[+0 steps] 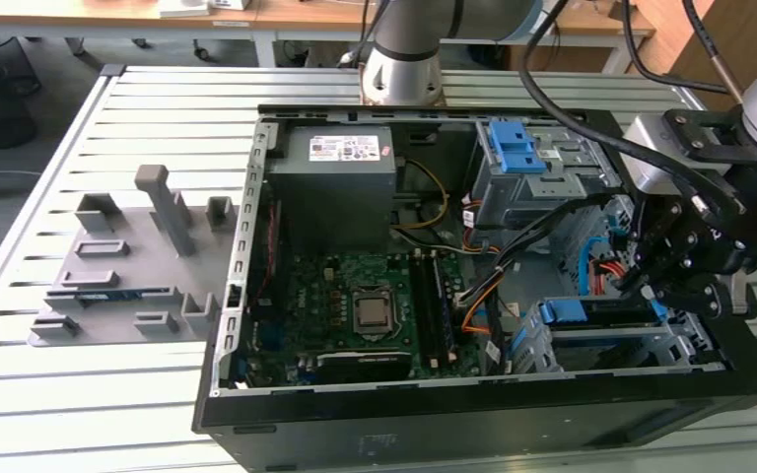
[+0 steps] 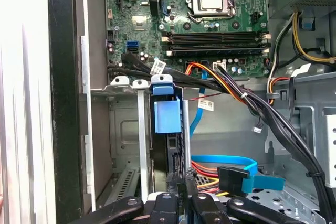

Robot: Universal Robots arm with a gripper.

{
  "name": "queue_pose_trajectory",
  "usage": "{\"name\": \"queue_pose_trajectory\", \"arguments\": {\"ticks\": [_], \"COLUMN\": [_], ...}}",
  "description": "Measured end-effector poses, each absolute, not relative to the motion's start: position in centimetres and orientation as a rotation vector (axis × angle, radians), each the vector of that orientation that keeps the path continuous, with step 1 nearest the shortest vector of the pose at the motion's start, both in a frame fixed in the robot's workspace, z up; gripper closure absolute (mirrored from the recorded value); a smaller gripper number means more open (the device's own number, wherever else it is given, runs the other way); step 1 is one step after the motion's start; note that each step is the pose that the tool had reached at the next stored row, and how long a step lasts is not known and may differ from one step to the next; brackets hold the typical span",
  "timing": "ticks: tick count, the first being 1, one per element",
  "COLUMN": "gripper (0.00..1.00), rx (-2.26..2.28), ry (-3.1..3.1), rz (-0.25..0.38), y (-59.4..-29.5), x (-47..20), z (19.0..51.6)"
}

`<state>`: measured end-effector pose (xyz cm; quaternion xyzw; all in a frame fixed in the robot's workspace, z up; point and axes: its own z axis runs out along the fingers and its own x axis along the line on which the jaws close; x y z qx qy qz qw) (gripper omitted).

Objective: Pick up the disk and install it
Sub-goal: 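Insert the first disk wire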

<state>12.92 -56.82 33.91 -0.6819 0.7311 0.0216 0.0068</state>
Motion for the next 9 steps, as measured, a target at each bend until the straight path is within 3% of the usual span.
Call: {"name": "queue_pose_trajectory", "arguments": {"ticks": [9], "gripper": [0.84], "rx": [-2.133], "ry": [2.286], "rz": [0.068], "y": [-56.82], "x": [12.83], "z": [33.49]}}
